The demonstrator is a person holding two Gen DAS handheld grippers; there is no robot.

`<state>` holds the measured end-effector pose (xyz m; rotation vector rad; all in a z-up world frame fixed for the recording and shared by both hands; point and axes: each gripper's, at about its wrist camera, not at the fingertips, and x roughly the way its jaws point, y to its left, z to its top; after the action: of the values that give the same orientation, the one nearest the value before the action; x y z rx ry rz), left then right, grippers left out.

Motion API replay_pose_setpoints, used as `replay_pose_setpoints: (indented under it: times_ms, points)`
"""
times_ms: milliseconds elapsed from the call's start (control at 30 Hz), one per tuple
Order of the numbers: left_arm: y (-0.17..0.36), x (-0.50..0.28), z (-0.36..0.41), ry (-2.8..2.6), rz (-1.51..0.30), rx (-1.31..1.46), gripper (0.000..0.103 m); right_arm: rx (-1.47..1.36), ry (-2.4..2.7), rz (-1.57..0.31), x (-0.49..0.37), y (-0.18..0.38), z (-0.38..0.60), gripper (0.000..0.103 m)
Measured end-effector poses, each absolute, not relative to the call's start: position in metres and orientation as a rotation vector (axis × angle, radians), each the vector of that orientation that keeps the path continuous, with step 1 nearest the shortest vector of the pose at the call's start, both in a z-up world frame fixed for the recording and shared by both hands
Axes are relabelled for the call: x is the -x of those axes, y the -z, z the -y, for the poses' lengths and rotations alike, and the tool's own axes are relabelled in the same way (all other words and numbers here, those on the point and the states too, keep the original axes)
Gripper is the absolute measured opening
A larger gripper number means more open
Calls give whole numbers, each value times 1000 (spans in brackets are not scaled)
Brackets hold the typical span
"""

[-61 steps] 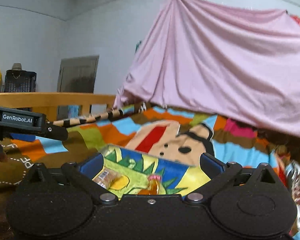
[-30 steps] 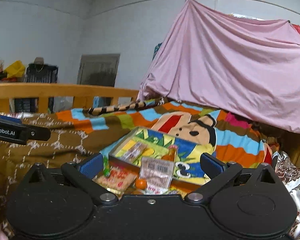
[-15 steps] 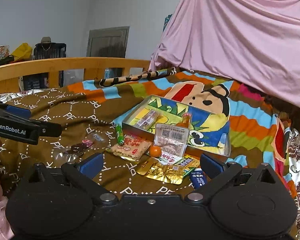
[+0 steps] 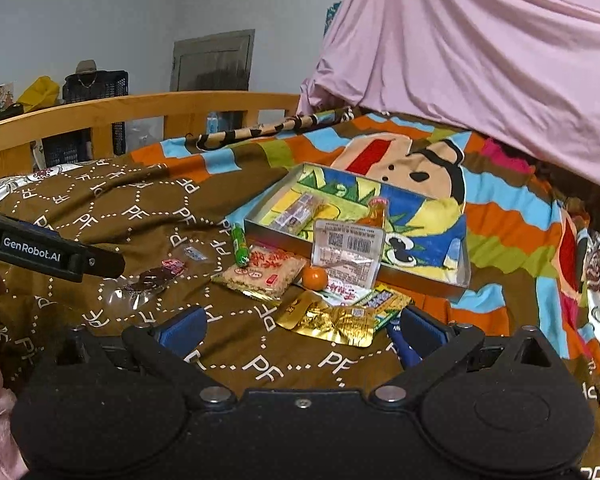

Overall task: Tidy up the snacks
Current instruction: 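Lift both tools back and move toward the remaining snacks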

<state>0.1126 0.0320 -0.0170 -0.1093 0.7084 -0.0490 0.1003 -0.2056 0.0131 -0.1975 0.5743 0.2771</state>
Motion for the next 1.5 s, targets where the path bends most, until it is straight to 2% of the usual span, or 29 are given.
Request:
replay_pose_setpoints:
  times_ms: [400, 700, 1000, 1400, 1500]
  points:
    - [34, -168, -45, 127, -872, 109, 103, 161, -259, -662, -120, 1, 208, 102]
    - [48, -194, -44, 135, -887, 30, 103, 183, -275, -711, -143, 16, 201, 102]
    - [61, -212, -47, 134, -922, 23, 103, 263, -279, -654, -179, 33, 182, 102]
    - [77, -232, -47, 185, -977, -3, 103, 241, -413, -651, -230, 55, 159, 102]
    - [80, -234, -45, 177, -971, -35, 99, 165, -447, -688, -246, 65, 159, 102]
